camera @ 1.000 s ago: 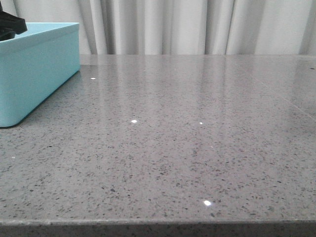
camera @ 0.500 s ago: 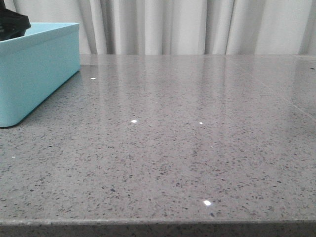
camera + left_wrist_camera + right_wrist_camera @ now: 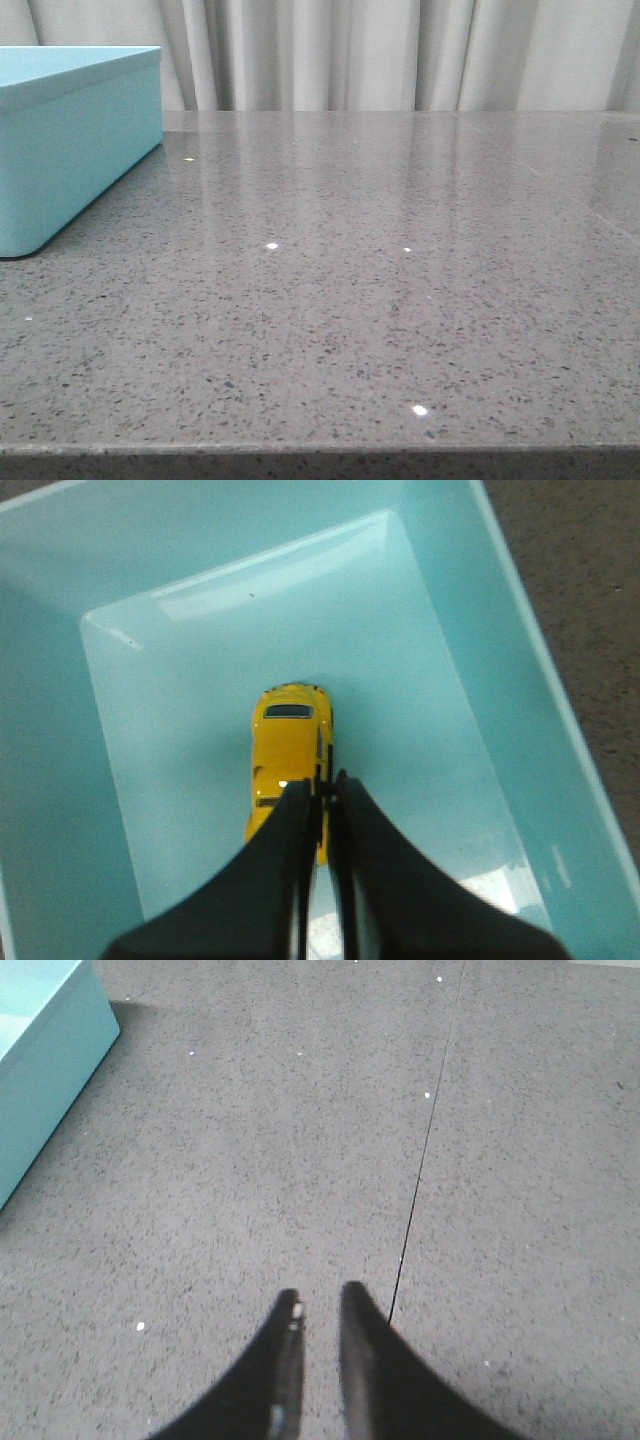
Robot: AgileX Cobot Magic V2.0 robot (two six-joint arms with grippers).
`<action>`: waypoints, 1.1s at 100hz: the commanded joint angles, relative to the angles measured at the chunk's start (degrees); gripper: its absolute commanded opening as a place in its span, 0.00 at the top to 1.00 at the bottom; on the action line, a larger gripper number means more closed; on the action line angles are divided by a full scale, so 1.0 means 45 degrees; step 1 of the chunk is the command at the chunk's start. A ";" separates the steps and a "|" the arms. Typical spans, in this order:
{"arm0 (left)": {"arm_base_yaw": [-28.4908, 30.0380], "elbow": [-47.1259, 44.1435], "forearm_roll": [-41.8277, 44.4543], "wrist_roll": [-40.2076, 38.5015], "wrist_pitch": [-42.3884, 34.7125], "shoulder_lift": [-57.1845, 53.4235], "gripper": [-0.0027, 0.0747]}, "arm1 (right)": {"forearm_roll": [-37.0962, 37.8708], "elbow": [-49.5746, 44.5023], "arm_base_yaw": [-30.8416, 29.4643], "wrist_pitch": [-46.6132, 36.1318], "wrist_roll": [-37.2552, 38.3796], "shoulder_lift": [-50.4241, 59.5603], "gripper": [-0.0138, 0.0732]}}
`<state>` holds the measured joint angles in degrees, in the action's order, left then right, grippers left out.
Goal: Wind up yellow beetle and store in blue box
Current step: 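Move the car over the blue box and lower it inside, then open the left gripper and raise it out of the box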
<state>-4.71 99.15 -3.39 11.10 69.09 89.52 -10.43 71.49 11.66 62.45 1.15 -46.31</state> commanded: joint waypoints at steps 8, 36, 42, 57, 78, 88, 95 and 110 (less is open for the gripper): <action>0.0027 -0.0668 -0.0777 0.0069 -0.0642 -0.1978 0.99 | 0.0102 0.0193 -0.0026 -0.0489 -0.0156 0.1041 0.92; 0.0027 -0.4793 -0.1472 -0.0222 -0.3261 -0.5548 0.99 | 0.0115 -0.1800 -0.0026 -0.1454 -0.0156 0.2302 0.92; 0.0027 -0.5851 -0.1491 -0.0222 -0.3566 -0.6430 0.99 | 0.0115 -0.2240 -0.0026 -0.1562 -0.0156 0.2406 0.92; 0.0027 -0.8416 -0.1522 -0.0222 -0.4491 -0.8694 0.99 | 0.0115 -0.3355 0.0098 -0.2676 -0.0156 0.3003 0.92; 0.0027 -1.1156 -0.1522 -0.0222 -0.4951 -1.1957 0.99 | 0.0115 -0.5023 0.0110 -0.3457 -0.0156 0.4542 0.92; 0.0027 -1.2208 -0.1522 -0.0222 -0.5052 -1.3416 0.99 | 0.0115 -0.5701 0.0110 -0.3920 -0.0156 0.5509 0.92; 0.0027 -1.2873 -0.1522 -0.0222 -0.5088 -1.4241 0.99 | 0.0127 -0.6162 0.0110 -0.4058 -0.0156 0.6182 0.92; 0.0027 -1.4109 -0.1682 -0.0222 -0.5322 -1.5711 0.99 | 0.0415 -0.7299 0.0110 -0.4483 -0.0169 0.7390 0.92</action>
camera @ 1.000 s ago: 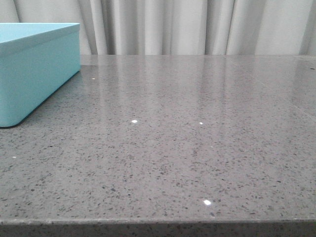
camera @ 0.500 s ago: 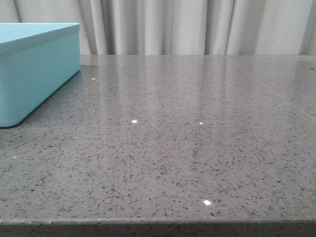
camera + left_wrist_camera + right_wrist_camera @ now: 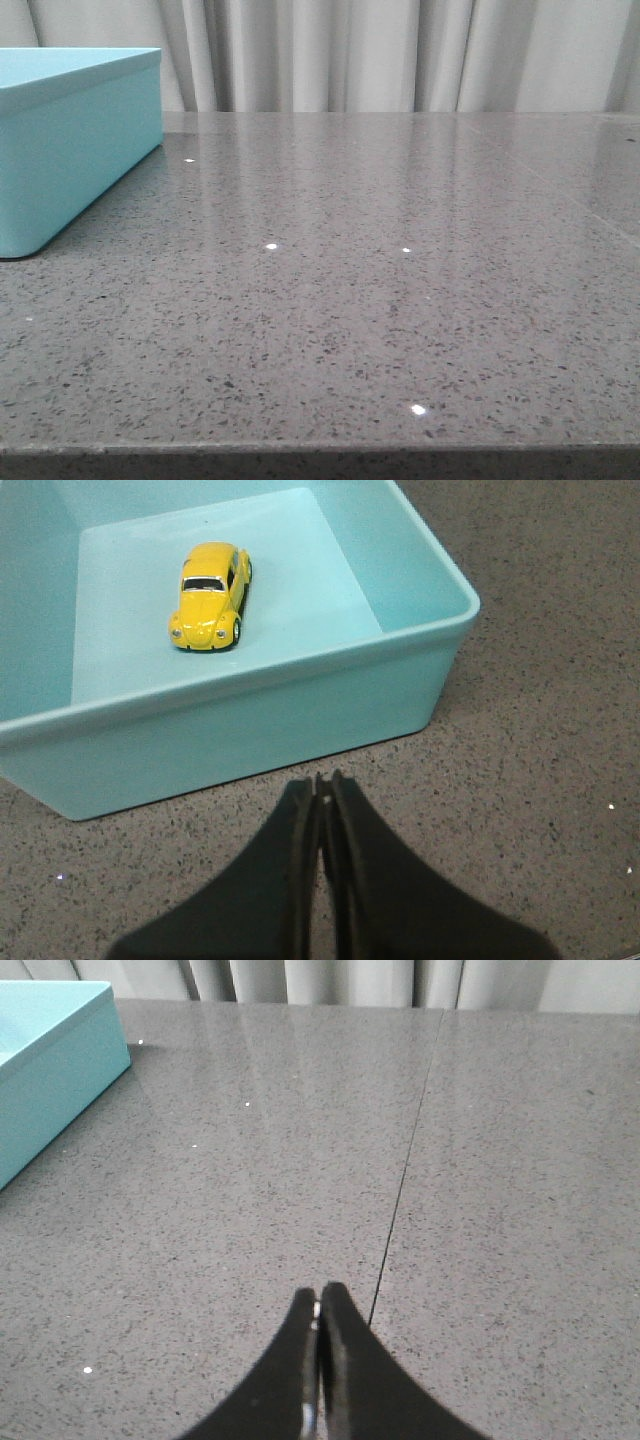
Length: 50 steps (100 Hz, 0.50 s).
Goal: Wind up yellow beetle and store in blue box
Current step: 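Open the left gripper and raise it out of the box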
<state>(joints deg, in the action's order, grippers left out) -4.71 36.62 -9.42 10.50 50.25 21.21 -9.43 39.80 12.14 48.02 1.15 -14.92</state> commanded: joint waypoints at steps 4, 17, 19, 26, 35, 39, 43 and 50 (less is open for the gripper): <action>0.0027 -0.0431 -0.0349 -0.0089 -0.1137 -0.0891 0.99 | 0.0190 -0.0526 0.0003 -0.1380 -0.0169 0.0726 0.92; 0.0027 -0.1135 -0.0496 -0.0089 -0.1073 -0.1862 0.99 | 0.0178 -0.1478 0.0003 -0.1974 -0.0169 0.1576 0.92; 0.0027 -0.1222 -0.0493 -0.0089 -0.1073 -0.2004 0.99 | 0.0178 -0.1578 0.0003 -0.2100 -0.0169 0.1688 0.92; 0.0027 -0.1406 -0.0493 -0.0089 -0.1073 -0.2361 0.99 | 0.0168 -0.1793 0.0003 -0.2267 -0.0169 0.1924 0.92; 0.0027 -0.1406 -0.0590 -0.0089 -0.1037 -0.2511 0.99 | 0.0168 -0.1810 0.0003 -0.2291 -0.0169 0.1957 0.92; 0.0027 -0.1406 -0.0590 -0.0089 -0.1059 -0.2511 0.99 | 0.0168 -0.1810 0.0003 -0.2291 -0.0169 0.1957 0.92; 0.0027 -0.1406 -0.0590 -0.0089 -0.1059 -0.2511 0.99 | 0.0168 -0.1810 0.0003 -0.2291 -0.0169 0.1957 0.92; 0.0027 -0.1406 -0.0590 -0.0089 -0.1059 -0.2511 0.99 | 0.0168 -0.1810 0.0003 -0.2279 -0.0169 0.1957 0.92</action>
